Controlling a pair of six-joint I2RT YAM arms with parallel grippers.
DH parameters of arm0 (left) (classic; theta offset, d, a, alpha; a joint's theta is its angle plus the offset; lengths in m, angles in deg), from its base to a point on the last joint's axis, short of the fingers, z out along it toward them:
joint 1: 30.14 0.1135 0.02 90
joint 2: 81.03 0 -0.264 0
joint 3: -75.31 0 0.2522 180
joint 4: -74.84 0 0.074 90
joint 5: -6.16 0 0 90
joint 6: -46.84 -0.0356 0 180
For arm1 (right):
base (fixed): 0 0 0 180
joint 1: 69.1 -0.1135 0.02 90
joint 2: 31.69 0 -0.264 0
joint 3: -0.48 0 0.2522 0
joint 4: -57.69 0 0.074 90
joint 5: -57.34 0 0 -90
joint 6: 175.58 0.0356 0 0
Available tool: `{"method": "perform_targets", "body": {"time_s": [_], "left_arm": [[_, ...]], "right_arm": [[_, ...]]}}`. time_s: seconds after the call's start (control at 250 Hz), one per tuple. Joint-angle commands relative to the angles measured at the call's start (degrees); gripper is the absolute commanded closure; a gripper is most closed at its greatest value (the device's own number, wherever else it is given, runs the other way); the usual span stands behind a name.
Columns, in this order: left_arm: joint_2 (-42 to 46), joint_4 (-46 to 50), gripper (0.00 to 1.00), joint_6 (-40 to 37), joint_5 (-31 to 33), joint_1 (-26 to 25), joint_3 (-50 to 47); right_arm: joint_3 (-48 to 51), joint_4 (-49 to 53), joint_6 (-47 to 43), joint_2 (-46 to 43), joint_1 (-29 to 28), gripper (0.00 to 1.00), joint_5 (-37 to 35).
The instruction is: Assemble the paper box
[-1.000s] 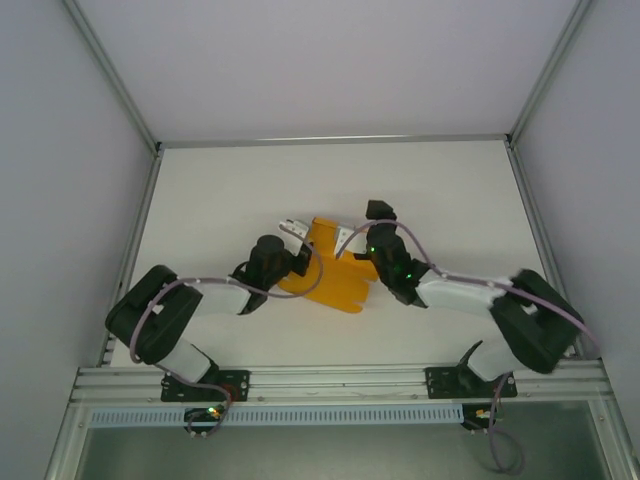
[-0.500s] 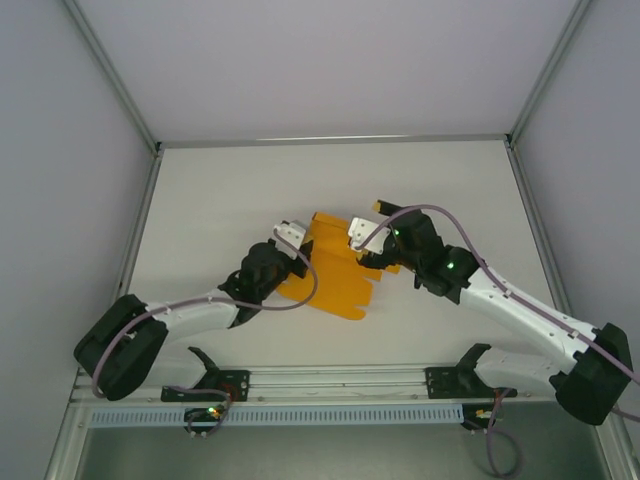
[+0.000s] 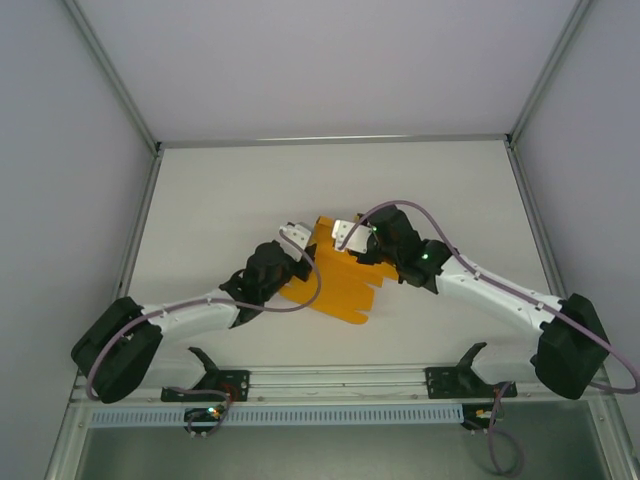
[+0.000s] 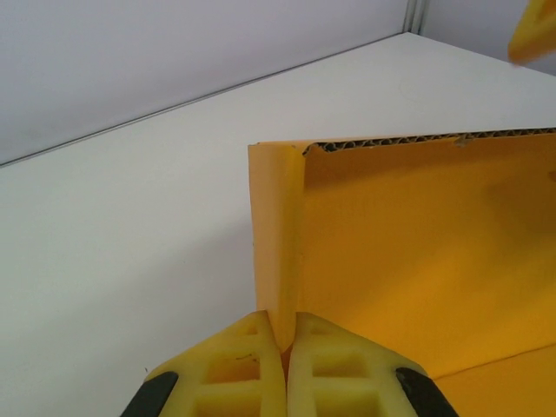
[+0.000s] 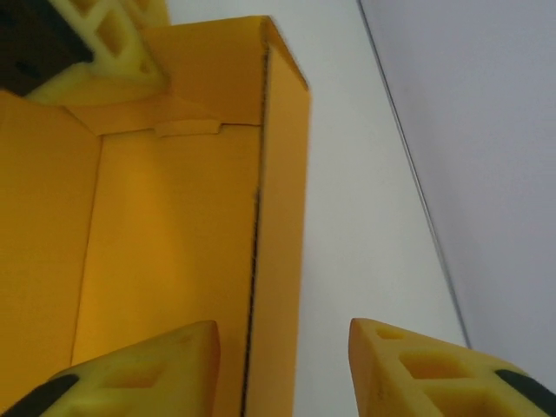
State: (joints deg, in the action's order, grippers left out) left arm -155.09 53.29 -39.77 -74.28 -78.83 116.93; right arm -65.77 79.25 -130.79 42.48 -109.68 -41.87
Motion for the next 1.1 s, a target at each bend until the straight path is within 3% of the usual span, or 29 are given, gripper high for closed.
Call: {"method": "perform_targets", "body": {"time_s": [0.0,0.204,0.324,0.411,0.495,0.631,0.871,0.919,1.094], "left_arm": [[2.25,0.25,1.0,1.87,1.41,-0.34,1.26],[3.49,-4.55,1.0,2.12,-0.16,-0.38,-1.37],[2.47,-2.89,0.95,1.39,-0.97,-0.38,-0.16],[1.65,-1.43,0.74,0.94,-1.51,-0.32,0.9],[1.46,-0.49,0.68,0.91,-2.44,-0.19,1.48],[1.98,3.31,0.74,1.62,-5.81,1.38,2.68],[0.22,9.72,0.7,2.85,-24.2,6.31,5.18],[-0.36,10.37,0.64,3.35,-26.32,7.14,5.58],[-1.85,11.61,0.59,3.39,-27.26,7.66,6.93]], "right_arm": [[-0.34,-0.32,-1.15,1.04,-0.47,0.69,-2.0],[-0.07,-1.89,-3.34,1.94,-1.89,1.0,-5.83],[-0.18,-4.09,-6.03,2.82,-3.7,1.0,-8.47],[-1.33,-2.9,-6.73,3.44,-4.71,1.0,-9.34],[-1.39,-2.82,-7.17,3.22,-5.17,1.0,-9.33],[-0.77,-3.46,-8.05,1.83,-5.4,1.0,-9.38],[-0.72,-3.46,-8.27,-0.97,-5.43,1.0,-6.26],[-0.86,-3.16,-8.23,-1.44,-5.57,1.0,-5.46],[-1.04,-2.69,-7.86,-2.11,-5.92,1.0,-4.45]]}}
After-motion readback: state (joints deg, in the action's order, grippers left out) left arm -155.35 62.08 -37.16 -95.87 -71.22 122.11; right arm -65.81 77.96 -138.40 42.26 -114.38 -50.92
